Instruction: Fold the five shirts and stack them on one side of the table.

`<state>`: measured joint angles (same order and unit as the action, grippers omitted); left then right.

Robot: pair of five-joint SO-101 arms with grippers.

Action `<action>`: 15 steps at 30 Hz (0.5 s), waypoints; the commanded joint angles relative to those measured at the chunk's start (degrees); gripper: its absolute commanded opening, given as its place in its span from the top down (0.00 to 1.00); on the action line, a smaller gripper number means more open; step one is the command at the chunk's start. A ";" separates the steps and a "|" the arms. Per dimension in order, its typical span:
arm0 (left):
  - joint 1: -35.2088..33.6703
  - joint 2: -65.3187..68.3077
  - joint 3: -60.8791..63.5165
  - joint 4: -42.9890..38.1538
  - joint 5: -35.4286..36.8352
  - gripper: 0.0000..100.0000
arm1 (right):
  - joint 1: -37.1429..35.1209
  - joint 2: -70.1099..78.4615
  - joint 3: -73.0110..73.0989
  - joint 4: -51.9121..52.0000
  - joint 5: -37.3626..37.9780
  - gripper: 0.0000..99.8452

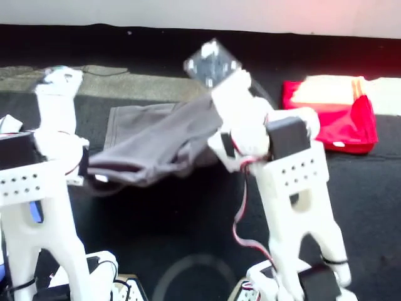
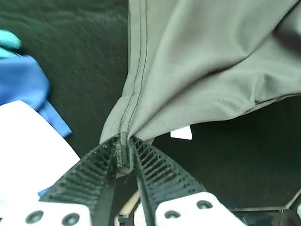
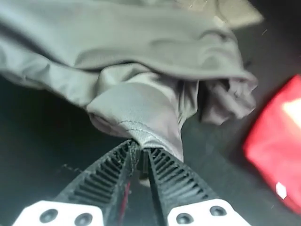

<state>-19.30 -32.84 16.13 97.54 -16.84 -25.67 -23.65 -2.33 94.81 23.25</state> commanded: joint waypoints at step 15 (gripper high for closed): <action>0.57 -1.10 21.76 -16.18 -4.66 0.99 | 0.84 -29.41 72.22 -30.64 9.93 0.99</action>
<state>-19.30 -32.84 38.02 82.24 -21.05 -25.67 -51.43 69.41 64.31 32.31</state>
